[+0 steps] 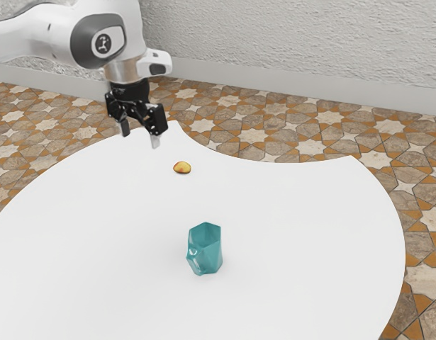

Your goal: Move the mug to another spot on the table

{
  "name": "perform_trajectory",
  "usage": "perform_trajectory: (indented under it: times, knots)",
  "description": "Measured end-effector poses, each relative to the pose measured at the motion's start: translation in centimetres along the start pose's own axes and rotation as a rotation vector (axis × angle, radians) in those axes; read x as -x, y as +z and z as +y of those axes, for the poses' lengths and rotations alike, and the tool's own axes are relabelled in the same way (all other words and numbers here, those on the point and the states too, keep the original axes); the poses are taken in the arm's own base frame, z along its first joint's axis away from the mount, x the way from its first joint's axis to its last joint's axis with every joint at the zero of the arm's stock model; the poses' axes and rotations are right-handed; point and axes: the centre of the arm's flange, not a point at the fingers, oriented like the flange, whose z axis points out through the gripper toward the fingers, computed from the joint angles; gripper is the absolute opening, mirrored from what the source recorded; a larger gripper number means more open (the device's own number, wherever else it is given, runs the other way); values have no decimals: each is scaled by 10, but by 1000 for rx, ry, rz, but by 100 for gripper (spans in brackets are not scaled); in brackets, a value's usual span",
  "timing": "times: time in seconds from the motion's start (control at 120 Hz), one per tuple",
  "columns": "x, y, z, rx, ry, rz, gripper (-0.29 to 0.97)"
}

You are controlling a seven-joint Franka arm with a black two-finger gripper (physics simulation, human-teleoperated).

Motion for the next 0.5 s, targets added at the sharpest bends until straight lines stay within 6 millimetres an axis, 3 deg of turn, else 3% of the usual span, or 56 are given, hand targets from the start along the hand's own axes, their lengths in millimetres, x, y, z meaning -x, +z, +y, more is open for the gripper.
perform_trajectory:
  times: [0.142, 0.267, 0.425, 0.5]
  knots:
    - [1, 3, 12, 5, 27, 11, 68]
    - [13, 51, 34, 44, 13, -42, 68]
    - [42, 130, 65, 108, -62, -151, 68]
    - [49, 149, 78, 113, -81, -161, 68]
